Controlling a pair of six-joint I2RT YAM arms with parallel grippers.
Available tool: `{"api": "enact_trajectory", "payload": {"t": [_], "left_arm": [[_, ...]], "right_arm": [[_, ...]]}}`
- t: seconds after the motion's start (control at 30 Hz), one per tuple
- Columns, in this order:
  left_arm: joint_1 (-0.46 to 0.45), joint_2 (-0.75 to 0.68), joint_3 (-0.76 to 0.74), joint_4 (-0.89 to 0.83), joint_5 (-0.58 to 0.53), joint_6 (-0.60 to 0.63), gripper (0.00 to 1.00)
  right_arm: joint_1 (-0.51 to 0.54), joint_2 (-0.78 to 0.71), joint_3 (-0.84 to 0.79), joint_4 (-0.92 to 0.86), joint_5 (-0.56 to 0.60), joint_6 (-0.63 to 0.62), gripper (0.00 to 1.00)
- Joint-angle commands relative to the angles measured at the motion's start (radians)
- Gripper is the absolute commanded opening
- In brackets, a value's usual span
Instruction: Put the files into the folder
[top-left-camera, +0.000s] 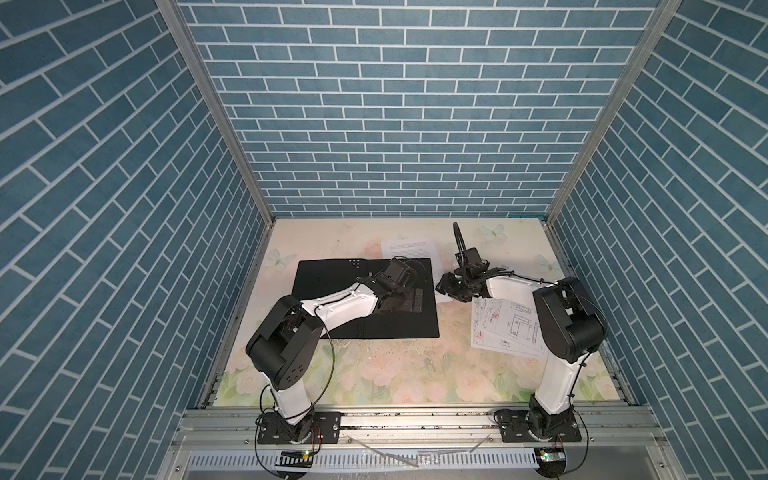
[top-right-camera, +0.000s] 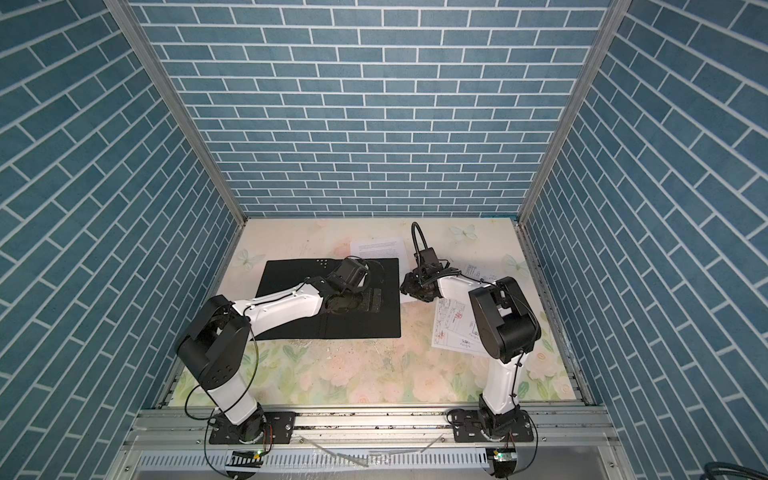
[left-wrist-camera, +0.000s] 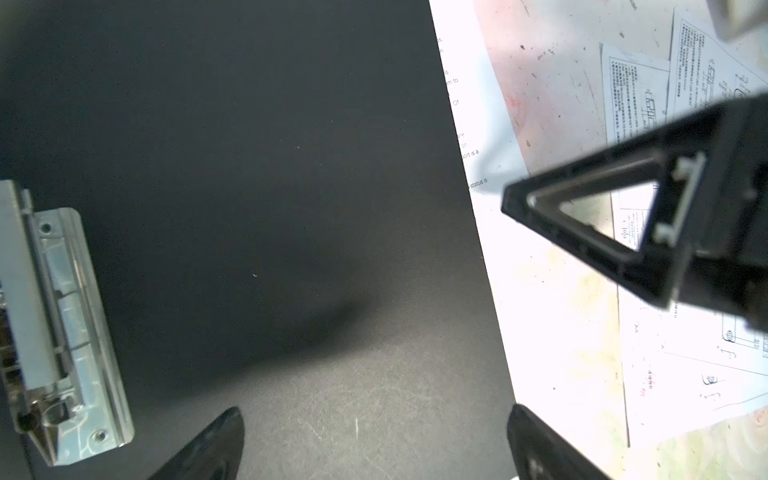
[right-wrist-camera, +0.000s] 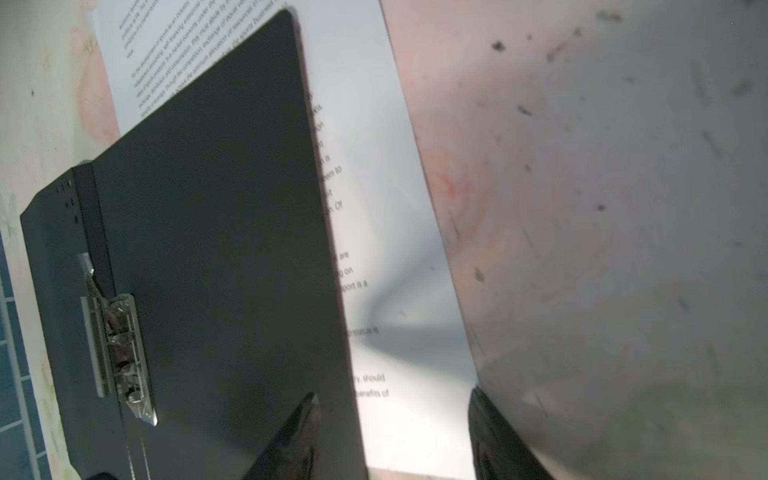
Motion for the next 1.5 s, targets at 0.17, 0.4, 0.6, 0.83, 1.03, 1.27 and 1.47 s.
{"api": "enact_trajectory", "payload": {"t": [0.17,0.4,0.6,0.83,1.03,1.27,1.47], "left_arm": [[0.003,-0.006,0.001,-0.009,-0.009,0.012,0.99],[0.004,0.010,0.018,-0.008,0.012,0.016,0.99],[0.002,0.026,0.019,0.001,0.034,0.011,0.99],[-0.024,0.049,0.069,-0.005,0.038,0.047,1.00],[-0.081,0.085,0.151,-0.037,-0.015,0.113,1.00],[-0.168,0.197,0.322,-0.106,-0.055,0.216,1.00],[-0.239,0.356,0.564,-0.170,-0.040,0.276,1.00]], "right_arm": [[-0.025,-0.041,-0.167,-0.158,0.077,-0.016,0.58],[-0.025,-0.017,-0.080,-0.104,0.004,-0.016,0.59],[-0.026,-0.031,-0.085,-0.060,-0.010,-0.010,0.59],[-0.037,-0.156,-0.132,-0.075,0.030,-0.024,0.61],[-0.074,-0.346,-0.203,-0.147,0.168,-0.033,0.72],[-0.242,-0.582,-0.318,-0.330,0.387,-0.050,0.93],[-0.476,-0.701,-0.412,-0.346,0.341,-0.113,0.95]]}}
